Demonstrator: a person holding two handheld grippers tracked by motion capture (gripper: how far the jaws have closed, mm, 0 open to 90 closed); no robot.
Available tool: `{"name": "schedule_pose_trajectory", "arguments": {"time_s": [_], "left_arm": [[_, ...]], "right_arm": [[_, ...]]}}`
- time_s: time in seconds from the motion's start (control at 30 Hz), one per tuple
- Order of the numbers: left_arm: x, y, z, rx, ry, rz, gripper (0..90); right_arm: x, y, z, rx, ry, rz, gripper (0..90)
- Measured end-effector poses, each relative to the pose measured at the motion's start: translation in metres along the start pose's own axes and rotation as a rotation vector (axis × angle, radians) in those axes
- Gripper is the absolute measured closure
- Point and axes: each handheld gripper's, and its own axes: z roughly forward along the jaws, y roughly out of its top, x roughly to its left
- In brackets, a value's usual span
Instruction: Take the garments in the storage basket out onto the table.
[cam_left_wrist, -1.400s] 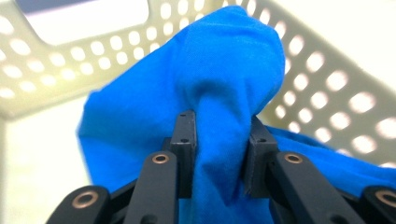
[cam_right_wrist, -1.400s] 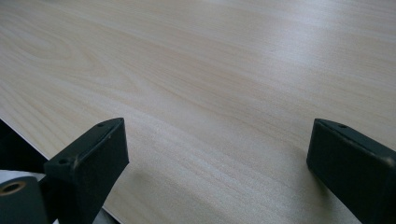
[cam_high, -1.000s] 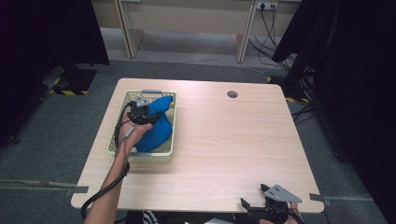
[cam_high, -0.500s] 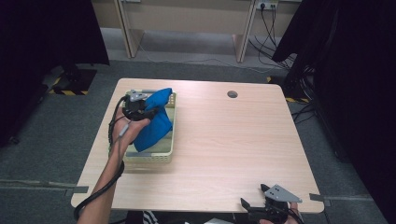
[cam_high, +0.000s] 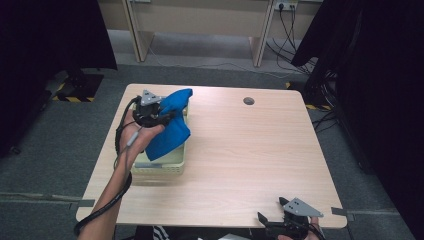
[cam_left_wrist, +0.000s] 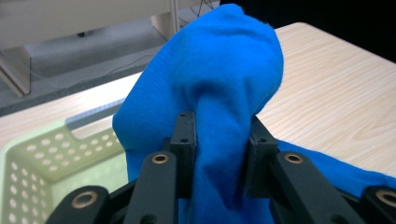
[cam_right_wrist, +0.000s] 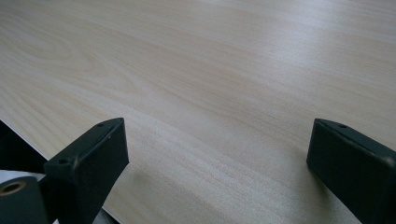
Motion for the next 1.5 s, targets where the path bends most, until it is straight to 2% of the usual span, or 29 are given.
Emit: {"name": "schedule_pose_trajectory", "arguments": {"time_s": [0.27,0.47,0.7,0.93,1.03,1.5], "left_arm": [[-0.018,0.013,-0.003,-0.014,-0.057,0.021,69.9],[-0.029,0.018,-0.001,-0.017,-0.101,0.018,69.9],[-0.043,0.025,0.003,-0.017,-0.128,0.037,69.9],[-0.058,0.031,0.009,-0.011,-0.151,0.053,69.9],[-0.068,0.033,0.014,-0.011,-0.180,0.055,69.9],[-0.099,0.031,0.039,0.014,-0.237,0.069,69.8]], "right_arm": [[0.000,0.000,0.000,-0.002,0.001,0.004,5.7],[0.000,0.000,0.000,-0.003,0.001,0.004,5.8],[0.000,0.000,0.000,-0.004,0.001,0.003,5.8],[-0.001,0.000,0.000,-0.005,0.000,0.002,5.8],[-0.001,0.000,-0.001,-0.005,0.001,0.003,5.7],[-0.001,0.000,-0.001,-0.007,0.002,0.002,5.7]]}}
